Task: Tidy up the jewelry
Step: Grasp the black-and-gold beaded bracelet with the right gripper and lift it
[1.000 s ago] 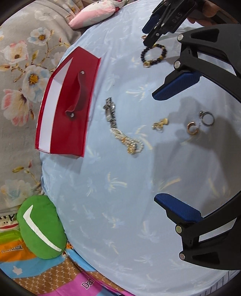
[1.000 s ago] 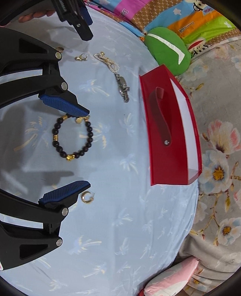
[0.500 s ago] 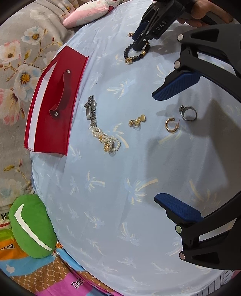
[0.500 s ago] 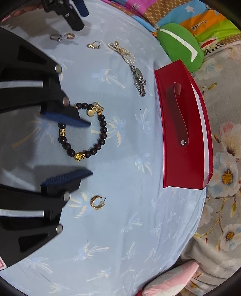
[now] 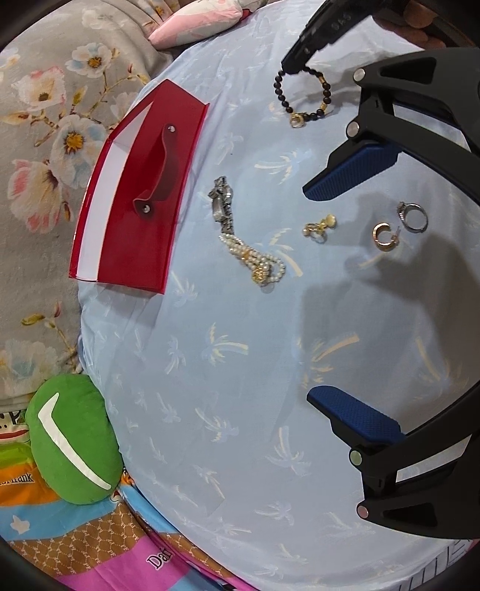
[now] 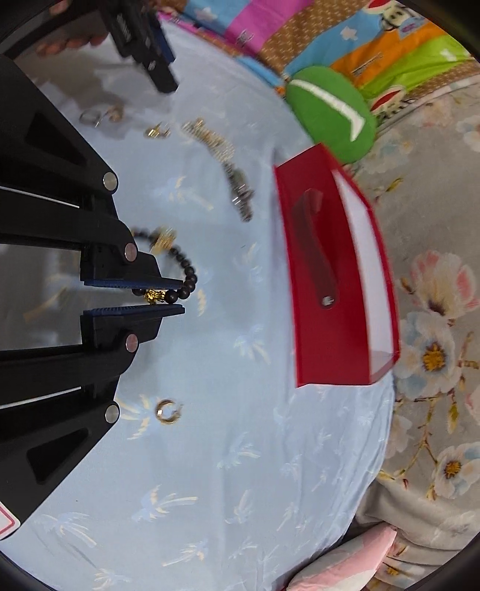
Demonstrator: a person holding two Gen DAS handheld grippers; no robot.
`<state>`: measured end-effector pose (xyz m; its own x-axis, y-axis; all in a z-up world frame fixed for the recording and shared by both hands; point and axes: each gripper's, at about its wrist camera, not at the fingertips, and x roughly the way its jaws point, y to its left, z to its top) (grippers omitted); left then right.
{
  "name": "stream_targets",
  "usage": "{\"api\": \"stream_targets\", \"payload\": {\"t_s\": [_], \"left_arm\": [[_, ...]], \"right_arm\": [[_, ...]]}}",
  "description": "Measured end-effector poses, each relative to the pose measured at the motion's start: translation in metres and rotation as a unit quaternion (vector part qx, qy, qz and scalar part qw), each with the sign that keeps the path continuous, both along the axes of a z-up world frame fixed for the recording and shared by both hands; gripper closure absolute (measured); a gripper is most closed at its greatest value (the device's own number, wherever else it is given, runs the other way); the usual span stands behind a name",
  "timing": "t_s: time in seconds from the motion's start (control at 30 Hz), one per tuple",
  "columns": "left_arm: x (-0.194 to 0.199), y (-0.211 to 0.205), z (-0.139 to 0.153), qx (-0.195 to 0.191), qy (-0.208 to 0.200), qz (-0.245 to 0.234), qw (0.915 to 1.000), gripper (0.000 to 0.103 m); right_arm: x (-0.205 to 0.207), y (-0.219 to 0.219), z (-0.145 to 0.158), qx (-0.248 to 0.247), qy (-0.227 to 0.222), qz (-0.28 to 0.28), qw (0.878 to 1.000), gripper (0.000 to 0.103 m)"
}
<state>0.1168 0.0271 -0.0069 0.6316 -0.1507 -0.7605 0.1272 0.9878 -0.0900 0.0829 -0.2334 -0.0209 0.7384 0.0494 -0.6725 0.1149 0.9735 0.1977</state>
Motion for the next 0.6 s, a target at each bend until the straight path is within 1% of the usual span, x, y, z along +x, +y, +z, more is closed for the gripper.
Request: {"api": "stream_targets", "payload": {"t_s": [0.03, 0.07, 0.1, 0.13, 0.2, 0.27, 0.3, 0.33, 0.37, 0.4, 0.47, 0.5, 0.53, 0.57, 0.6], "left_arm": [[0.002, 0.0, 0.001, -0.001, -0.002, 0.0, 1.0, 0.005], [0.004, 0.0, 0.003, -0.001, -0.004, 0.001, 1.0, 0.005], [0.006, 0.0, 0.005, -0.004, -0.008, 0.001, 1.0, 0.005], [0.007, -0.001, 0.006, -0.005, -0.01, 0.002, 0.9999, 0.005], [0.008, -0.001, 0.009, -0.008, -0.013, 0.003, 0.9999, 0.005], [0.009, -0.001, 0.009, -0.008, -0.014, 0.003, 0.9999, 0.005], [0.01, -0.002, 0.009, -0.008, -0.015, 0.003, 0.9998, 0.005], [0.01, -0.002, 0.009, -0.008, -0.015, 0.003, 0.9998, 0.005], [0.011, -0.002, 0.008, -0.007, -0.015, 0.003, 0.9999, 0.005], [0.012, -0.003, 0.008, -0.007, -0.014, 0.002, 0.9999, 0.005], [0.014, -0.004, 0.007, -0.005, -0.015, 0.002, 0.9999, 0.005], [0.016, -0.004, 0.006, -0.005, -0.015, 0.002, 0.9999, 0.005], [0.018, -0.005, 0.005, -0.004, -0.013, 0.001, 0.9999, 0.005], [0.02, -0.007, 0.004, -0.005, -0.011, 0.0, 0.9999, 0.005], [0.024, -0.009, 0.002, -0.006, -0.007, -0.004, 0.9999, 0.005]], "right_arm": [[-0.002, -0.001, 0.008, 0.017, -0.018, 0.007, 1.0, 0.096], [-0.004, -0.001, 0.014, 0.018, -0.028, 0.01, 0.999, 0.096], [-0.003, 0.001, 0.017, 0.007, -0.031, 0.008, 0.999, 0.096], [-0.003, 0.001, 0.021, 0.008, -0.033, 0.011, 0.999, 0.096], [-0.005, -0.005, 0.028, 0.057, -0.046, 0.02, 0.997, 0.096], [-0.006, -0.006, 0.034, 0.063, -0.052, 0.023, 0.996, 0.096], [-0.007, -0.008, 0.037, 0.082, -0.058, 0.032, 0.994, 0.096], [-0.007, -0.007, 0.039, 0.069, -0.057, 0.025, 0.996, 0.096], [-0.006, -0.001, 0.041, 0.015, -0.052, 0.011, 0.998, 0.096], [-0.005, 0.003, 0.041, -0.009, -0.05, 0.008, 0.999, 0.096], [-0.005, -0.001, 0.04, 0.029, -0.047, 0.018, 0.998, 0.096], [-0.004, 0.0, 0.04, 0.014, -0.044, 0.01, 0.999, 0.096], [-0.004, 0.003, 0.041, -0.014, -0.044, 0.004, 0.999, 0.096], [-0.004, 0.004, 0.041, -0.018, -0.045, 0.006, 0.999, 0.096], [-0.005, 0.003, 0.041, -0.01, -0.046, 0.009, 0.999, 0.096]]}}
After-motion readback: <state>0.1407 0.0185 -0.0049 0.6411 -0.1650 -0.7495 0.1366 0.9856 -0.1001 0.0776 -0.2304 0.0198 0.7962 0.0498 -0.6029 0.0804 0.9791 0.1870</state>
